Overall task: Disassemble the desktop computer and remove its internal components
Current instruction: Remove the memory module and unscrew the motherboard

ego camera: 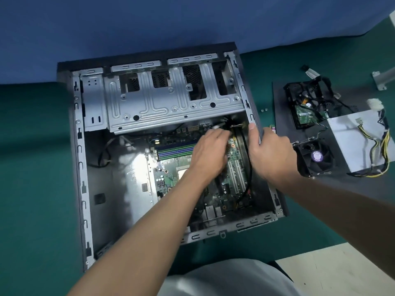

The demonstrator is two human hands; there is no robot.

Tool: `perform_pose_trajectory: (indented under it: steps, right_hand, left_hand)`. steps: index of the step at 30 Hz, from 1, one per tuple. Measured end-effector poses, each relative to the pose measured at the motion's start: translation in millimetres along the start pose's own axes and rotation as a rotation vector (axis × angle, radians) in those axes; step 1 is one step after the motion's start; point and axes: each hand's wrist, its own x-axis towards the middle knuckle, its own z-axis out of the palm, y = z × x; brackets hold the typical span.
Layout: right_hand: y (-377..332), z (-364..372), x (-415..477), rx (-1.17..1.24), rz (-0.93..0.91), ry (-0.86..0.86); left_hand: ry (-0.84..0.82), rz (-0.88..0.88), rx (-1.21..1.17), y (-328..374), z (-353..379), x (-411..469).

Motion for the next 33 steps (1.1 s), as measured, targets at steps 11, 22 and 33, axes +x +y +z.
perform_pose_trajectory:
  steps: [11,22,33]
  right_hand:
    - [-0.1,-1.7,1.2,0.008,-0.015,-0.06]
    - [-0.5,0.4,1.3,-0.069,-0.09,-0.006]
    - [-1.7,-1.2,0.2,-0.032,-0.059,-0.013]
  left_hand:
    - [-0.034,-0.301,-0.069,-18.4,16.9,39.9]
    - [-0.281,-0.444,-0.17,-36.0,25.1,68.7]
    - [-0.194,-0.408,-0.204,-20.8,23.6,78.2]
